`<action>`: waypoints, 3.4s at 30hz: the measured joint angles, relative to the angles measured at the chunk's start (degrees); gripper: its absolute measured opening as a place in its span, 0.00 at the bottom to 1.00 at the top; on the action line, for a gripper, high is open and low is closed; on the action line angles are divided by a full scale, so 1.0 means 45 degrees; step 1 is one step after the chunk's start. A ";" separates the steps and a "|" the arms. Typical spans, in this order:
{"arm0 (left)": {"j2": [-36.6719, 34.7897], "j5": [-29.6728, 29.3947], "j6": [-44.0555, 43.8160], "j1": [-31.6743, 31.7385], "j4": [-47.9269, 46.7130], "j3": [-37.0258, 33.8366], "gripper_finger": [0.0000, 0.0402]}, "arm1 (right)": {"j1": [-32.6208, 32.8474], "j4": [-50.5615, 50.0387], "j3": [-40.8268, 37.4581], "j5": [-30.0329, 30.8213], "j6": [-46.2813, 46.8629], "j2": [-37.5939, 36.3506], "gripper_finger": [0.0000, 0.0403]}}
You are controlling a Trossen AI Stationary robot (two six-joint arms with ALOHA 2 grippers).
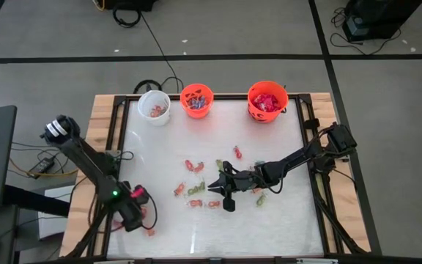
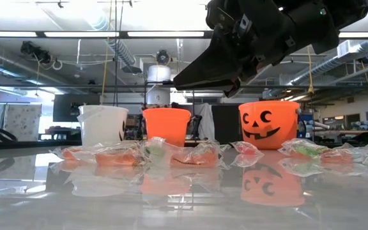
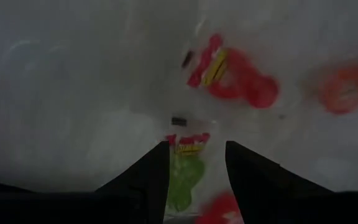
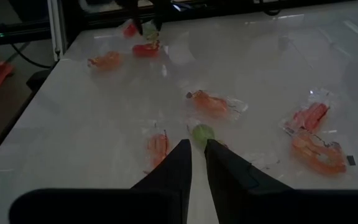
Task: Sort candy by brand, put in halloween buckets
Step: Put the green gummy into the white bucket, then put the red gummy into the white bucket
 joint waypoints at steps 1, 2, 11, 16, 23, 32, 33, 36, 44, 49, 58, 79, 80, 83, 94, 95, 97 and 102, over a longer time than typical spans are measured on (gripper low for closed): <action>0.0255 0.0151 -0.0004 -0.0048 0.0068 0.0000 0.41 | 0.0000 0.0000 0.0000 0.0000 0.0005 0.0000 0.15; 0.0474 0.0267 -0.0005 -0.0109 0.0072 0.0000 0.41 | 0.0000 0.0009 0.0000 0.0000 0.0005 0.0000 0.15; 0.1687 0.0440 0.0146 -0.0199 -0.0203 0.0068 0.29 | -0.0046 0.0164 0.0000 -0.0388 -0.0029 0.0000 0.15; 0.1294 -0.0849 0.0032 0.0208 -0.0503 0.0017 0.04 | -0.0087 0.0289 0.0000 -0.0455 -0.0027 0.0000 0.15; -0.0576 -0.4461 0.0053 0.1679 -0.2127 -0.0010 0.08 | -0.0092 0.0325 0.0000 -0.0452 -0.0097 0.0000 0.15; -0.3555 -1.1514 0.0086 0.5371 -0.3018 -0.0010 0.07 | -0.0230 0.0321 0.0000 -0.0425 -0.0493 0.0000 0.15; -0.3816 -1.2128 0.0319 0.5869 -0.3020 -0.0010 0.07 | -0.0243 0.0321 0.0000 -0.0424 -0.0689 0.0000 0.15; -0.4477 -1.3702 0.1199 0.7401 -0.3007 -0.0005 0.07 | -0.0239 0.0301 0.0000 -0.0418 -0.1488 0.0000 0.15; -0.5257 -1.4869 0.4702 1.1096 -0.0873 -0.0005 0.12 | -0.0381 0.0379 0.0000 -0.0428 -0.2244 0.0000 0.15; -0.5257 -1.3444 0.8759 1.3382 0.2554 -0.0005 0.18 | -0.0631 0.0546 0.0000 -0.0413 -0.2648 0.0000 0.15; -0.5069 -1.0315 1.2770 1.7538 0.6073 0.0010 0.26 | -0.1241 0.0459 0.0000 0.0062 -0.1257 -0.0005 0.15; -0.5316 -0.7965 1.1567 1.2342 0.1970 0.0009 0.26 | -0.1574 0.0583 0.0000 0.0531 0.1130 -0.0005 0.19; -0.5316 -0.7818 1.1073 1.1805 0.1471 0.0008 0.26 | -0.1468 0.0615 0.0000 0.0647 0.1289 -0.0005 0.19; -0.5318 -0.6252 1.0127 1.0484 0.0362 0.0008 0.26 | -0.1065 0.0908 0.0000 0.0782 0.1650 -0.0005 0.20; -0.5272 0.1249 0.6179 0.5249 -0.1430 0.0005 0.26 | 0.0870 0.0155 -0.0005 0.3061 0.1815 0.0015 0.20; -0.5272 0.1412 0.5629 0.4708 -0.1411 0.0005 0.26 | 0.0992 0.0179 -0.0005 0.3329 0.1895 0.0015 0.20; -0.5270 0.1319 0.4540 0.3610 -0.1395 0.0009 0.26 | 0.1136 0.0232 -0.0005 0.3661 0.2000 0.0015 0.20; -0.4730 0.0740 0.2216 0.0876 -0.1215 0.0010 0.26 | 0.1205 0.0257 -0.0005 0.3735 0.2028 0.0015 0.20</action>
